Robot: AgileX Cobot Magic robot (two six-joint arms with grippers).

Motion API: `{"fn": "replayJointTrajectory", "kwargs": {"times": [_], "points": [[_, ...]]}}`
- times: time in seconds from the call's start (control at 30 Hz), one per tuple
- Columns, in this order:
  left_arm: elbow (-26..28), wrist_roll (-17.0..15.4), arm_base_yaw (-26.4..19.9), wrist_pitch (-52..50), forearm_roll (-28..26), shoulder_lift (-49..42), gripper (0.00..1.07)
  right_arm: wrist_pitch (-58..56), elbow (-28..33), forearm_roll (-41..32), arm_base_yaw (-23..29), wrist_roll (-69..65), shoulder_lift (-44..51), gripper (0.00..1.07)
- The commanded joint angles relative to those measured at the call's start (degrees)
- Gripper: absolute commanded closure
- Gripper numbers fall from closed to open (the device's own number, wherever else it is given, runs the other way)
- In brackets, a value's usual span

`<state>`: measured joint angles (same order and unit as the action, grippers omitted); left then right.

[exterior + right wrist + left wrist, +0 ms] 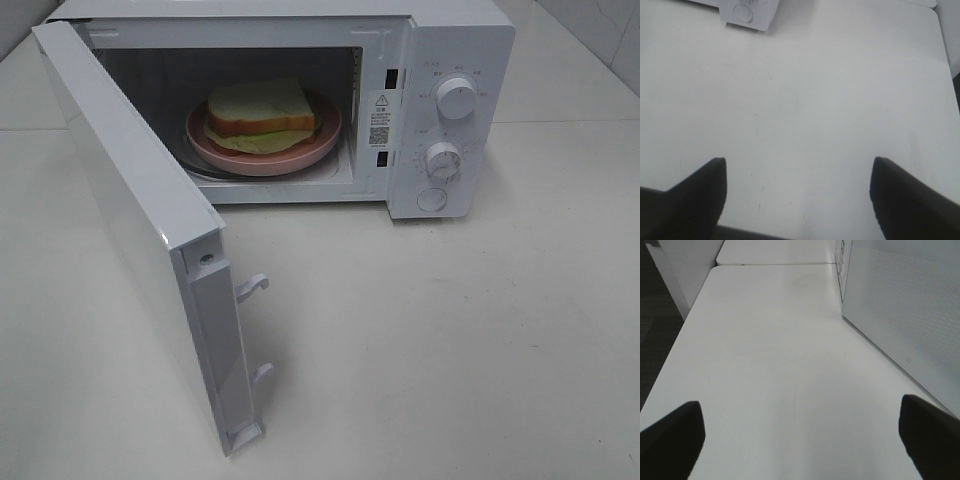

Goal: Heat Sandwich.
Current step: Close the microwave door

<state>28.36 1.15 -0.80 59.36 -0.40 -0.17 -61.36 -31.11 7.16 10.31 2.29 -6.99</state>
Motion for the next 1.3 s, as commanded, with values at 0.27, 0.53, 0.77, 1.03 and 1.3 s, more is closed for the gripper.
{"fn": "replayJointTrajectory", "kwargs": {"times": [0.27,0.53,0.77,1.03,1.3], "points": [[-0.11,-0.11,-0.17,-0.40,-0.34,-1.55,0.03,2.12,2.18,0.11,-6.42,-5.27,8.77,0.31],[-0.11,-0.11,-0.17,-0.40,-0.34,-1.55,0.03,2.12,2.18,0.11,-6.53,-5.27,8.77,0.31],[-0.11,-0.11,-0.17,-0.40,-0.34,-1.55,0.03,2.12,2.18,0.11,-6.53,-5.27,8.77,0.31],[-0.11,-0.11,-0.17,-0.40,-0.34,-1.55,0.03,2.12,2.18,0.11,-6.53,-5.27,8.77,0.31],[-0.11,-0.11,-0.17,-0.40,-0.34,-1.55,0.03,2.12,2.18,0.11,-6.53,-5.27,8.77,0.31]]}}
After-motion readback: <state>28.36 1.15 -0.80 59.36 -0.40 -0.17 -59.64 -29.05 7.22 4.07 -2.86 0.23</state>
